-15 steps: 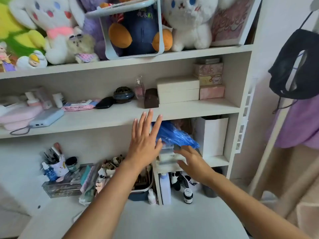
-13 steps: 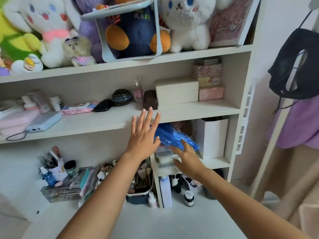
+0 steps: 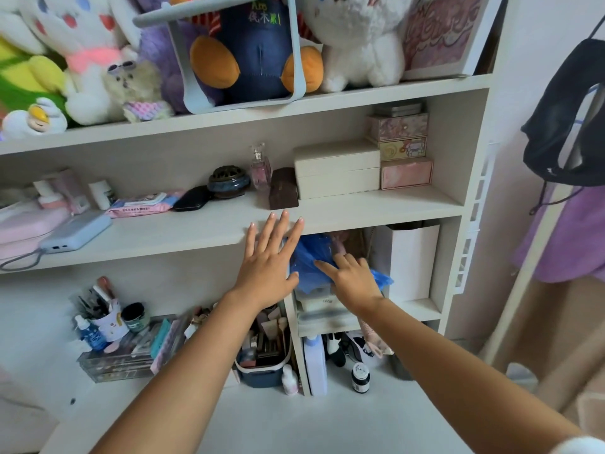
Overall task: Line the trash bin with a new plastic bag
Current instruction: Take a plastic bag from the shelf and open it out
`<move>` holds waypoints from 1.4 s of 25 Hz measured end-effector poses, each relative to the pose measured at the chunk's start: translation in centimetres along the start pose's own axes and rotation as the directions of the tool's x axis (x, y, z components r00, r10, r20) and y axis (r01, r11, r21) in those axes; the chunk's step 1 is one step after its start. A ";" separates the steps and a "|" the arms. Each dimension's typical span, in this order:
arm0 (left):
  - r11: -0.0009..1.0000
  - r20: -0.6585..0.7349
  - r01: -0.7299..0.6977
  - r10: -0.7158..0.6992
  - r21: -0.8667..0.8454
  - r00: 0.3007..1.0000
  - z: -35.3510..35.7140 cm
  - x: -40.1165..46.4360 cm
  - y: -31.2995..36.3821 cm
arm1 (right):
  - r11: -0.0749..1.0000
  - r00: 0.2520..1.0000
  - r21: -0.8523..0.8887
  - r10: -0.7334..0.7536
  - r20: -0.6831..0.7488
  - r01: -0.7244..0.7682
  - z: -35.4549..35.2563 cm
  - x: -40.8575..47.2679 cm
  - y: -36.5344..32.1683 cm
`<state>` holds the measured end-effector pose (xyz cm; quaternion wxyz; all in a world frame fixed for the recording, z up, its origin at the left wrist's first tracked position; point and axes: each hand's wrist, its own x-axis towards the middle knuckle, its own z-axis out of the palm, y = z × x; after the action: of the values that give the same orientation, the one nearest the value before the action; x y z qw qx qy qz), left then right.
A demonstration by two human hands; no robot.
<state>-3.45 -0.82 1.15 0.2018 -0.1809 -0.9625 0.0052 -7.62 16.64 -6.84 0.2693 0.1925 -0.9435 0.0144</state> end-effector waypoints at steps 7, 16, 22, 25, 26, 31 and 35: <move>0.959 -0.027 -0.079 0.075 -0.273 0.997 1.8 -7.9 3.0 | 0.906 0.974 0.363 -0.177 -0.144 0.218 -5.0 -7.7 2.8; 0.672 -0.048 0.137 -0.250 -0.728 0.967 0.4 -18.5 4.7 | -0.169 0.694 0.675 -0.256 0.673 -0.718 -8.5 -13.0 -4.1; -0.076 0.403 0.549 -0.763 -0.833 0.505 -1.0 -28.1 2.9 | -0.245 0.532 0.480 -0.524 0.666 -0.842 -6.2 -12.8 -14.6; -0.348 0.528 0.479 -0.789 -0.806 0.315 -0.5 -32.1 2.4 | -0.186 0.435 0.417 -0.624 0.650 -0.890 -5.2 -13.6 -20.7; -0.392 0.516 0.424 -0.826 -0.816 0.229 -0.6 -33.6 1.7 | -0.142 0.392 0.406 -0.658 0.643 -0.903 -4.7 -14.0 -22.7; -0.433 0.428 0.204 -0.901 -0.878 -0.067 -2.7 -43.5 -2.0 | -0.109 0.334 0.340 -0.603 0.724 -0.934 -2.6 -15.1 -31.4; -0.369 0.352 0.220 -0.929 -0.903 -0.115 -5.5 -50.8 -3.1 | 0.309 0.188 0.459 -0.621 0.760 -0.833 -1.4 -17.5 -36.6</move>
<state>40.97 -21.91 -13.20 0.3406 0.4512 -0.4706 -0.6774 20.27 -10.80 -17.42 -0.5688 0.1647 -0.6614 0.4604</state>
